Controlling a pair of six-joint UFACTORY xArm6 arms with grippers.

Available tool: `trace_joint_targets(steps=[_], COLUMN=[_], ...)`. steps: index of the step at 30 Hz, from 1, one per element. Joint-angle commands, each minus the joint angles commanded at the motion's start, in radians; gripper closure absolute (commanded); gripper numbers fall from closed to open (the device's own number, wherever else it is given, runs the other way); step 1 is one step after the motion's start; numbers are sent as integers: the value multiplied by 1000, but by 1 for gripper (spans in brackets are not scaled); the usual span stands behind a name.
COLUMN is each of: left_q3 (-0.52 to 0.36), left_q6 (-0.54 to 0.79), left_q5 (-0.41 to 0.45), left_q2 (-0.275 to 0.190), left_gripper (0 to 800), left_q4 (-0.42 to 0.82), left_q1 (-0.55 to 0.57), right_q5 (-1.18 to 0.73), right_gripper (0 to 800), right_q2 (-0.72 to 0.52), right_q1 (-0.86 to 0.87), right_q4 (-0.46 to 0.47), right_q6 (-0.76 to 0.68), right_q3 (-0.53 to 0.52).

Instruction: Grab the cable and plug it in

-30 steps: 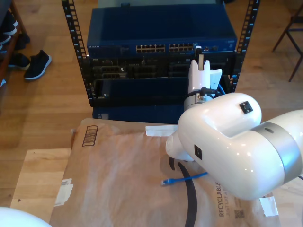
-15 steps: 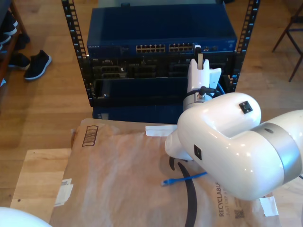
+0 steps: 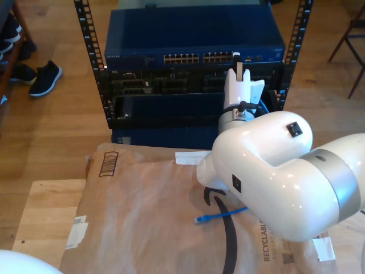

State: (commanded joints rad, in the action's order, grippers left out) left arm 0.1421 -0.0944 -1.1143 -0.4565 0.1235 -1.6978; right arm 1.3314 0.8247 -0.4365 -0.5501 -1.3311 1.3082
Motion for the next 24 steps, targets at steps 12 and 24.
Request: trace_joint_targets(steps=[12, 24], left_q3=[0, 0], left_q6=[0, 0], left_q5=[0, 0], left_q2=[0, 0], left_gripper=[1, 1], left_q4=[0, 0], left_q1=[0, 0], right_q5=[5, -232], right_gripper=[553, 465], right_q2=[-132, -494], right_q1=[-12, 2], right_q4=[-2, 64], right_q6=[-3, -2], right_q3=[-206, -617])
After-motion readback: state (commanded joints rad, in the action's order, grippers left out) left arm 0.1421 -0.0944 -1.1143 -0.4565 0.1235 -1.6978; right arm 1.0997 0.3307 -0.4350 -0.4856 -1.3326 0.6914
